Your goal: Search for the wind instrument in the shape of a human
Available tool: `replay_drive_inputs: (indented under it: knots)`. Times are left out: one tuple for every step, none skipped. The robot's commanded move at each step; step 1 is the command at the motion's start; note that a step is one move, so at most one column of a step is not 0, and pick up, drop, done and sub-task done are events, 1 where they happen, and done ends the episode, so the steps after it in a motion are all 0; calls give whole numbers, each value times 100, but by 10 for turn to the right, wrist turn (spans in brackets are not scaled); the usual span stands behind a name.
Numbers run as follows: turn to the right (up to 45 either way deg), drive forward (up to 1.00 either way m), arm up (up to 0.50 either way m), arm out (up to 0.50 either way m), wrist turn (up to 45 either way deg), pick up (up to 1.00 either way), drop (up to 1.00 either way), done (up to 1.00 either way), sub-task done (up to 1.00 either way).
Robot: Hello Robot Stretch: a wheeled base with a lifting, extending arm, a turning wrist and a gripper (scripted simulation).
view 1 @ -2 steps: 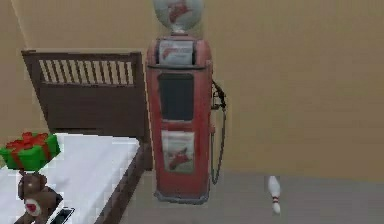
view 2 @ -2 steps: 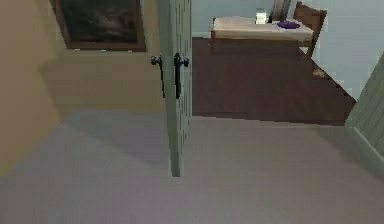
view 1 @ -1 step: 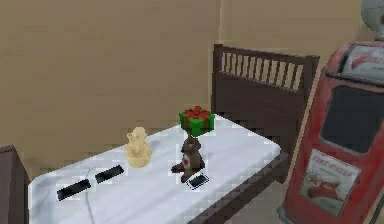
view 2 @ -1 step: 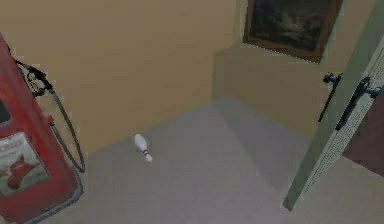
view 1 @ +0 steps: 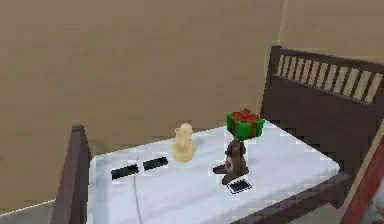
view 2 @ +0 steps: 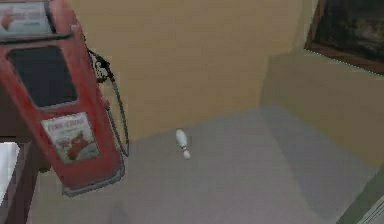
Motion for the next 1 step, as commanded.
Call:
replay_drive_inputs:
  knots:
    - [0, 0, 0, 0, 0, 0, 0, 100, 0]
